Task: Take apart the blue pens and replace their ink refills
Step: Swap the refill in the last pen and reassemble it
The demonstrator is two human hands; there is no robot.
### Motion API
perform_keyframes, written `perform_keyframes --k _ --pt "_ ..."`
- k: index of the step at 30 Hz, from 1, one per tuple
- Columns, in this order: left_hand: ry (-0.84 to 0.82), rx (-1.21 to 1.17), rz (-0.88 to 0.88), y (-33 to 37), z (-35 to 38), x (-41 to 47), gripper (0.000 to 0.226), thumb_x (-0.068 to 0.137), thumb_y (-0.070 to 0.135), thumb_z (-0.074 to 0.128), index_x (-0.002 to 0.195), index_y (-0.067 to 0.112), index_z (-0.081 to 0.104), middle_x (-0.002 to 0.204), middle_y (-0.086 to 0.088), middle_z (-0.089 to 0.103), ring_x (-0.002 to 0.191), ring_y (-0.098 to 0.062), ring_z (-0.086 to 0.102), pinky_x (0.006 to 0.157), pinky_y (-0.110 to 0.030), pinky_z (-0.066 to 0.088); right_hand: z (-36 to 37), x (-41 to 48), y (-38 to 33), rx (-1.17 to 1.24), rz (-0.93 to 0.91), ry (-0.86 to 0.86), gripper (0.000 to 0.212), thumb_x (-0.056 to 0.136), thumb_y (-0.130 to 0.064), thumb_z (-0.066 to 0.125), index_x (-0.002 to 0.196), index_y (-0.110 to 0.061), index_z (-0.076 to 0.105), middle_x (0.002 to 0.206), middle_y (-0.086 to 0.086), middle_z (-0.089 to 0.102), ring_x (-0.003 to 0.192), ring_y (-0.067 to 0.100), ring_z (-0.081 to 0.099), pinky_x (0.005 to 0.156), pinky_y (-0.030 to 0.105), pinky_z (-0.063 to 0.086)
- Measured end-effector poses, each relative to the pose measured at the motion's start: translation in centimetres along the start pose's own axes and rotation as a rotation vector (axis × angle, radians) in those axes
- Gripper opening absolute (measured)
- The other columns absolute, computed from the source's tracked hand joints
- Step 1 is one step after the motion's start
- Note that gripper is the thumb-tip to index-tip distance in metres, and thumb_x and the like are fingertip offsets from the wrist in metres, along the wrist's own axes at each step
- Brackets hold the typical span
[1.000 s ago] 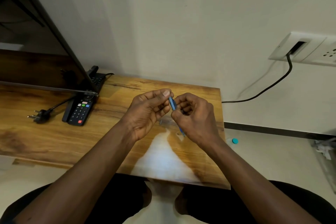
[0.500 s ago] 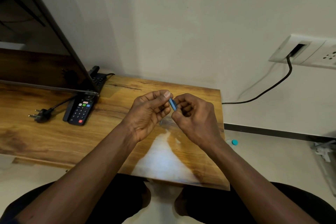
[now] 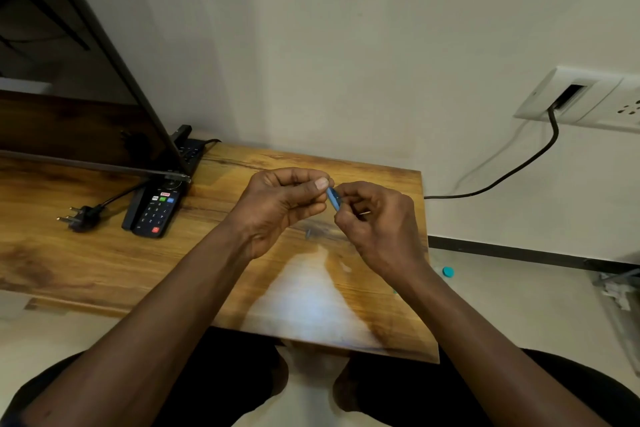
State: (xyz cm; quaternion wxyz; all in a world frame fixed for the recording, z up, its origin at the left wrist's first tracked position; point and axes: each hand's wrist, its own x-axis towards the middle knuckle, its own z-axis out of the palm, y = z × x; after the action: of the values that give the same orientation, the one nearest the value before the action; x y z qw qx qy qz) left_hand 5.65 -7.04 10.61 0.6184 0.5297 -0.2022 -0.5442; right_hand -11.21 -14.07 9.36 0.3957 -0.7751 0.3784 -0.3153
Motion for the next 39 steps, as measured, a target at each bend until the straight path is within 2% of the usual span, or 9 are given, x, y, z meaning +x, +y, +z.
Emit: perform_keyframes --k 4,13,19,30,35,39 --pt "0.016 0.079 0.022 0.4 -0.4 -0.1 0.026 0.079 0.008 0.077 0.103 -0.002 0.077 0.105 -0.018 0.078 0.083 -0.015 0.075 0.075 -0.026 0.064 0.0 0.0 -0.1 -0.058 -0.075 0.005 0.027 0.09 -0.01 0.069 0.113 -0.019 0.078 0.09 -0.007 0.075 0.076 0.009 0.07 0.069 0.04 0.06" --pt "-0.036 0.131 0.08 0.4 -0.9 -0.3 0.016 0.091 0.001 0.07 0.105 0.002 0.078 0.1 -0.017 0.079 0.086 -0.016 0.077 0.075 -0.025 0.063 -0.4 0.1 -0.7 -0.125 -0.125 0.005 0.029 0.09 -0.01 0.07 0.116 -0.019 0.078 0.09 -0.007 0.073 0.075 0.008 0.067 0.069 0.035 0.058" --pt "-0.03 0.35 0.193 0.7 -1.3 -0.3 0.017 0.092 0.005 0.074 0.108 0.002 0.077 0.093 -0.02 0.079 0.084 -0.022 0.078 0.076 -0.03 0.065 -0.3 0.1 -0.6 -0.16 -0.135 0.001 0.028 0.09 -0.011 0.068 0.116 -0.017 0.078 0.091 -0.003 0.074 0.076 0.012 0.067 0.071 0.041 0.059" --pt "0.002 0.567 0.441 -0.4 -1.1 -0.3 0.019 0.095 0.003 0.073 0.113 0.002 0.078 0.092 -0.012 0.081 0.084 -0.027 0.079 0.077 -0.038 0.066 -0.4 0.1 -0.8 -0.176 -0.11 -0.005 0.024 0.09 -0.01 0.068 0.11 -0.018 0.08 0.084 -0.004 0.072 0.069 0.01 0.065 0.066 0.038 0.057" --pt "-0.001 0.565 0.422 -0.8 -0.8 -0.2 0.019 0.095 0.004 0.074 0.113 0.003 0.078 0.092 -0.012 0.081 0.083 -0.027 0.08 0.077 -0.039 0.066 -0.7 0.1 -0.5 -0.201 -0.104 -0.021 0.023 0.091 -0.012 0.068 0.108 -0.02 0.08 0.084 -0.005 0.072 0.07 0.01 0.065 0.066 0.039 0.056" --pt "0.029 0.436 0.377 -0.5 -0.3 -0.4 0.015 0.092 0.003 0.077 0.107 0.0 0.075 0.089 -0.021 0.077 0.08 -0.026 0.078 0.074 -0.035 0.065 -0.7 0.4 -0.9 -0.091 -0.067 -0.039 0.024 0.091 -0.011 0.068 0.109 -0.021 0.08 0.09 -0.007 0.076 0.076 0.01 0.071 0.071 0.041 0.06"
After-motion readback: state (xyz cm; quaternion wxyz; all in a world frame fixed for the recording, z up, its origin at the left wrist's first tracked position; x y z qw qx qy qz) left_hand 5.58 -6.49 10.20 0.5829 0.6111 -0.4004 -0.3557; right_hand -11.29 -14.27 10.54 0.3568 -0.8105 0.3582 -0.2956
